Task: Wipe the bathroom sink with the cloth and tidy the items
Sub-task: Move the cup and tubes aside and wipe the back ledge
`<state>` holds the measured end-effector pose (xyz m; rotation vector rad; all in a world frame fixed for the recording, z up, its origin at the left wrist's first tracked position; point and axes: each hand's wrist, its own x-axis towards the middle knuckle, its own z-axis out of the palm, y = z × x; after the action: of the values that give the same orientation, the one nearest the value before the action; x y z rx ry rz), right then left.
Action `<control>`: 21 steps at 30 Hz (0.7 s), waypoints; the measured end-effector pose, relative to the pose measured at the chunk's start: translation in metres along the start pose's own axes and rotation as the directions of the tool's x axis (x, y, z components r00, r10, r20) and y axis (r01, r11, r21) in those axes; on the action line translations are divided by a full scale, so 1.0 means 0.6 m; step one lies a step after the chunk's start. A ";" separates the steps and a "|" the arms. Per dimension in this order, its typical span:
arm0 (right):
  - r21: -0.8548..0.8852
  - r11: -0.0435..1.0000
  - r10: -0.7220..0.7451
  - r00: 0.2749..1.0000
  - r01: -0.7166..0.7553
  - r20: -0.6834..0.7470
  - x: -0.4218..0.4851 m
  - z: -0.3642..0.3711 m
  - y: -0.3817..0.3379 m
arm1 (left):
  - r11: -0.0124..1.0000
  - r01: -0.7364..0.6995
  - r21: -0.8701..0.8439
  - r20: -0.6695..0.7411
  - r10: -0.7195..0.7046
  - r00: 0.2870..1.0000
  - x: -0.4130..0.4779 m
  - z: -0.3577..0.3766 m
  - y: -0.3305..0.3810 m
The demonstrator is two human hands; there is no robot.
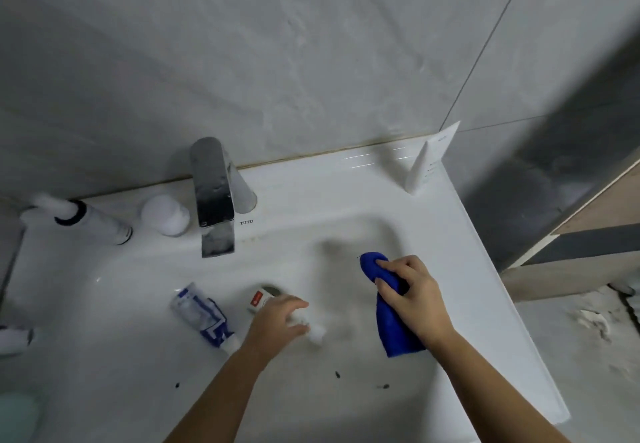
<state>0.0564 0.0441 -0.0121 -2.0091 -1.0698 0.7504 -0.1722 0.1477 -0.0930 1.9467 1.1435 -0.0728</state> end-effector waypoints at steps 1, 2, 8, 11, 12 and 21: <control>-0.010 1.000 0.010 1.000 -0.010 -0.004 -0.006 0.007 0.001 | 0.998 -0.029 0.052 0.035 0.027 0.999 0.005 0.003 -0.012; -0.021 1.000 0.018 1.000 -0.019 -0.013 -0.010 0.012 0.003 | 0.992 -0.061 0.106 0.065 0.054 0.996 0.010 0.006 -0.021; -0.075 0.993 0.087 0.993 -0.093 -0.079 -0.033 0.026 0.007 | 0.928 -0.215 0.305 0.170 0.169 0.971 0.039 0.022 -0.049; -0.087 0.989 0.107 0.987 -0.118 -0.120 -0.042 0.028 0.005 | 0.906 -0.272 0.323 0.167 0.228 0.959 0.050 0.024 -0.055; -0.093 0.988 0.109 0.985 -0.122 -0.132 -0.045 0.028 0.004 | 0.903 -0.282 0.324 0.169 0.238 0.956 0.053 0.024 -0.055; -0.081 0.987 0.116 0.967 -0.138 -0.225 -0.065 -0.001 -0.004 | 0.912 -0.290 0.290 0.107 0.270 0.957 0.065 0.020 -0.028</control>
<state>0.0367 0.0114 -0.0039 -2.2008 -0.8688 0.5334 -0.1580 0.1698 -0.1280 2.3464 0.8353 -0.1641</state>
